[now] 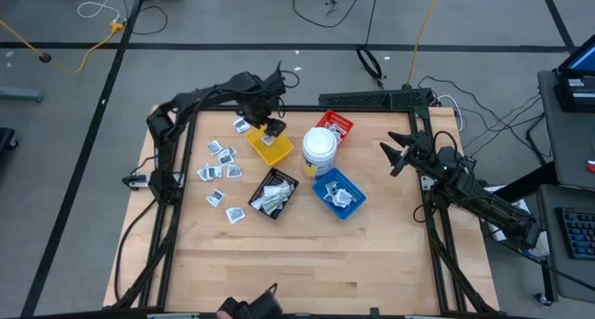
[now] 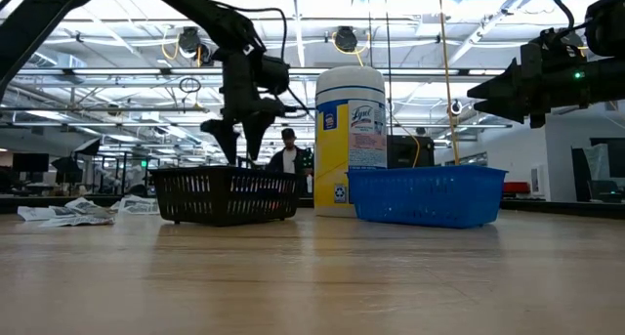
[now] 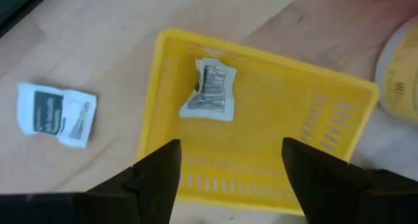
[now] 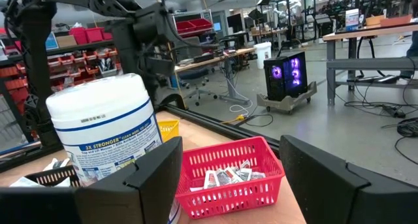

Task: Pick & Place First Aid Supplies
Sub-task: Put the towelette pack into the yellow bin

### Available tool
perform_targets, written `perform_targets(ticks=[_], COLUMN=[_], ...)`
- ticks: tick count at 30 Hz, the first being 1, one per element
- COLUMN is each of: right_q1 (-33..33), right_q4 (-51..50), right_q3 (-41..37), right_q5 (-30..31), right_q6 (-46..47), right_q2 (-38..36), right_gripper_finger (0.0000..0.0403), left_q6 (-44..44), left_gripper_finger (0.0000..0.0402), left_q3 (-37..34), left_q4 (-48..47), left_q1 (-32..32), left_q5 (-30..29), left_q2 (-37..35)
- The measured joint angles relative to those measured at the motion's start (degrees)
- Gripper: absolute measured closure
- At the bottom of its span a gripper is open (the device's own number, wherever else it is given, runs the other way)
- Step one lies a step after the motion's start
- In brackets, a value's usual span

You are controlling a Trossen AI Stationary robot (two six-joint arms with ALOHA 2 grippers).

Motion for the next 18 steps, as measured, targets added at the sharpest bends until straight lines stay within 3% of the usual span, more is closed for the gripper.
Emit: perform_targets(ticks=[9,18], right_q1=[0.0,0.0], right_q4=[0.0,0.0], right_q3=[0.0,0.0], right_q5=[0.0,0.0], right_q6=[0.0,0.0], right_q2=[0.0,0.0], right_gripper_finger=[0.0149,0.0149], left_q6=[0.2,-2.9], left_gripper_finger=[0.0130,0.0130], left_q3=[-2.8,-15.5], left_q4=[-2.2,0.7], left_q1=[-4.4,-11.2], left_q5=[-0.3,-0.4], left_q2=[-4.7,-15.1])
